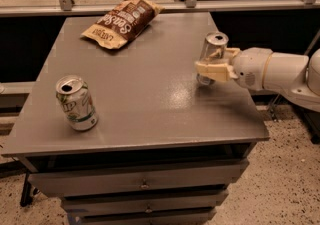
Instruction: Move redbull can near brown chip bag
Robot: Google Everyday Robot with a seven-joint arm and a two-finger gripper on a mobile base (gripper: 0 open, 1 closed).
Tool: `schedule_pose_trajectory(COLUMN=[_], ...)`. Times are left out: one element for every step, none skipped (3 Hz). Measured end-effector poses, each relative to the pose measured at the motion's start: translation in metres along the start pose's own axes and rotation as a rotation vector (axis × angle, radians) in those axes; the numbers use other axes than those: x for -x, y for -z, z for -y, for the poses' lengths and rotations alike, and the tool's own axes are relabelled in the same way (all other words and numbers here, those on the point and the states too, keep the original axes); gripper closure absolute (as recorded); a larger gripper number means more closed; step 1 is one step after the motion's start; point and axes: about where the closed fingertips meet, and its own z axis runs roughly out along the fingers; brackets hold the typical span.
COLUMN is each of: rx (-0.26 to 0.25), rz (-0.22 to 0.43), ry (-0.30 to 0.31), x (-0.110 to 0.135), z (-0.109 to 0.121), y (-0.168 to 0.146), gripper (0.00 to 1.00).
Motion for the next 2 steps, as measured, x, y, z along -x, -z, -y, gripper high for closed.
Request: schedule_pose_trajectory(rx=[0.002, 0.002], rz=[0.001, 0.001], ry=[0.002, 0.002], x=[0.0016, 0.0016], z=[-0.0009, -0.0009], y=[-0.0009, -0.0009], gripper=[1.00, 1.00])
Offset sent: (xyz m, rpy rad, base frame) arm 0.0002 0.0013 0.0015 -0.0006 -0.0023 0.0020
